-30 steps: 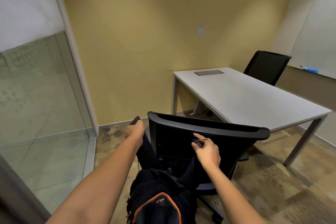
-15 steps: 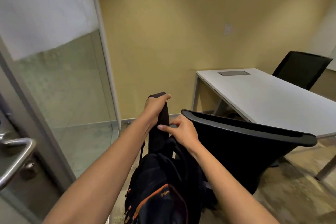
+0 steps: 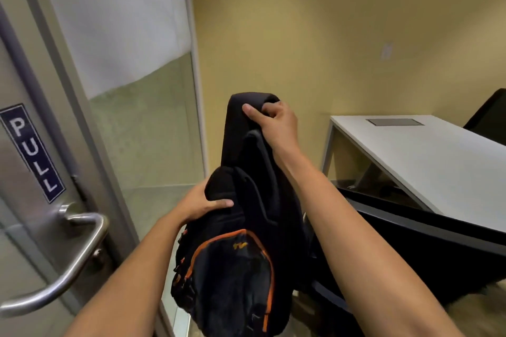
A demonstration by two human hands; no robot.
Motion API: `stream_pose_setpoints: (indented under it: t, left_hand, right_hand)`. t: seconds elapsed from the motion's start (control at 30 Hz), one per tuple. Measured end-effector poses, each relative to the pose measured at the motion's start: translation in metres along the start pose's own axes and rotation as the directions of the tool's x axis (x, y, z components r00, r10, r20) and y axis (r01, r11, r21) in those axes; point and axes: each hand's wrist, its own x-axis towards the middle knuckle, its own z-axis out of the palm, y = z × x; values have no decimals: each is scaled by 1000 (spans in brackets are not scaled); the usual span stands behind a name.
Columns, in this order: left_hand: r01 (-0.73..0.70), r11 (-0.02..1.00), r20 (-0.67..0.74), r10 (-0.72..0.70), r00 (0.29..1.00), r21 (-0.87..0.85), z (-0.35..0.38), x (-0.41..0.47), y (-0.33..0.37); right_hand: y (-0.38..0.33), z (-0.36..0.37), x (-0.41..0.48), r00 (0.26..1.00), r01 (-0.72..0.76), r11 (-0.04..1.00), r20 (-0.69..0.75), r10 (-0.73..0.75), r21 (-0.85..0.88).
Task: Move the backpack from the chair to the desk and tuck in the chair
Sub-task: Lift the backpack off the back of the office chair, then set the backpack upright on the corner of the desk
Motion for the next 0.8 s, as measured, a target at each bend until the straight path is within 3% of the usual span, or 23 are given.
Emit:
stream_pose_setpoints:
  t: [0.07,0.17,0.27,0.43,0.53,0.67,0.8]
  left_hand:
    - [14,1000,-171,-18,985,-22,-9,12,2]
    - [-42,999,-429,30,903,-18,-16,39,10]
    - [-76,997,-577,46,816,-28,-17,66,27]
    - [-45,995,-701,92,707,85,-29,117,71]
    - [-85,996,-763,85,641,39,-43,146,92]
    - [-153,988,-832,66,551,-23,-74,187,106]
    - [-203,976,-848,40,528,-80,-96,231,113]
  right_hand:
    - [-11,14,19,1000,10,998,19,-11,66]
    - [-14,30,57,1000,8,994,17,-10,110]
    - [-9,31,109,997,-67,990,33,63,126]
    - [13,14,211,981,-182,980,55,187,-77]
    - [44,-6,258,948,-240,970,220,228,27]
    - [117,-13,280,945,-284,928,234,228,241]
    - [194,12,263,869,-359,905,435,235,227]
